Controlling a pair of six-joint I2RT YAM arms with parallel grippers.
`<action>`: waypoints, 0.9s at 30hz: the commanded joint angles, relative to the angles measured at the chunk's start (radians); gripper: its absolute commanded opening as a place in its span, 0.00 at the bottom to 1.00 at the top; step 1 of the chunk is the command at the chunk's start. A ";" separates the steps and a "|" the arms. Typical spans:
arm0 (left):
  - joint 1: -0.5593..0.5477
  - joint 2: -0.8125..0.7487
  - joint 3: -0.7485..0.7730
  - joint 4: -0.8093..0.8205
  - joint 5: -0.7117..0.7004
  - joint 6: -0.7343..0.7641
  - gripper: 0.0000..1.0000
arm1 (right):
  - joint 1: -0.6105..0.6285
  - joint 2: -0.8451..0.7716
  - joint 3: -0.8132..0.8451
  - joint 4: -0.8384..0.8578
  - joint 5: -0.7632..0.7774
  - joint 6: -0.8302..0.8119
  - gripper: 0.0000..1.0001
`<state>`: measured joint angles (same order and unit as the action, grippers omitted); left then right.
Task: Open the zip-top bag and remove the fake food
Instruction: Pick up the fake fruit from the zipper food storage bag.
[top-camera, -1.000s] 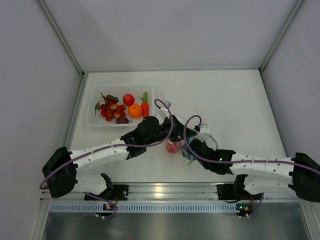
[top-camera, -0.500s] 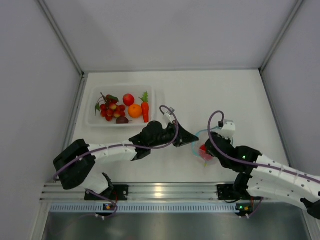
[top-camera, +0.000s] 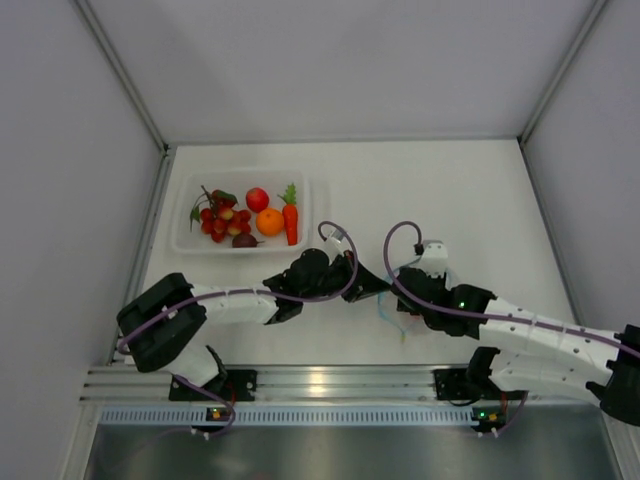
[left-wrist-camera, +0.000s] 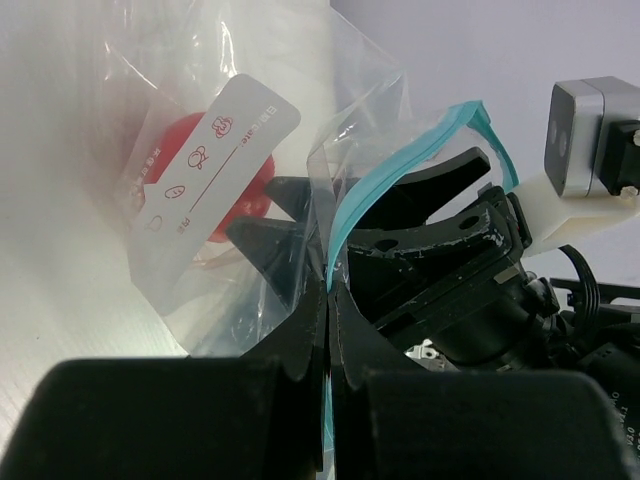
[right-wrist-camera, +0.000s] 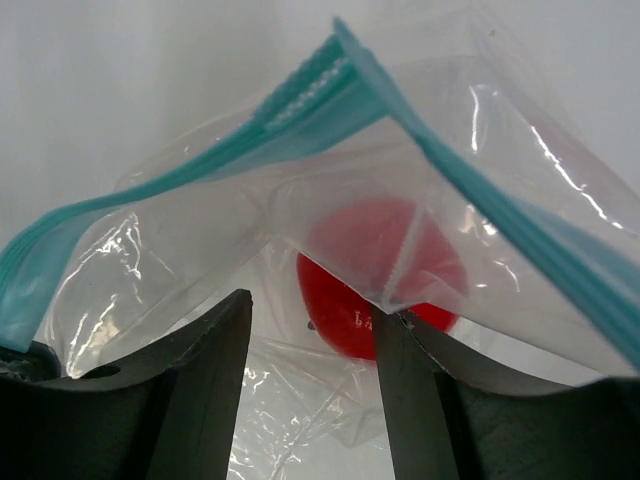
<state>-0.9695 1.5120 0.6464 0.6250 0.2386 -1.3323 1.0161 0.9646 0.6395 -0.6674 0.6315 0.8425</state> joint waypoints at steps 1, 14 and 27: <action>-0.001 -0.041 0.009 0.021 -0.025 0.024 0.00 | -0.007 -0.029 0.009 -0.112 0.066 0.053 0.53; -0.106 -0.119 0.024 -0.157 -0.306 0.081 0.00 | -0.071 -0.009 -0.043 -0.106 0.096 0.167 0.63; -0.135 -0.119 0.007 -0.159 -0.326 0.071 0.00 | -0.126 0.160 -0.127 0.069 0.016 0.181 0.73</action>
<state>-1.0996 1.4242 0.6472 0.4488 -0.0593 -1.2793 0.9230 1.0737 0.5522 -0.6308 0.6849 1.0000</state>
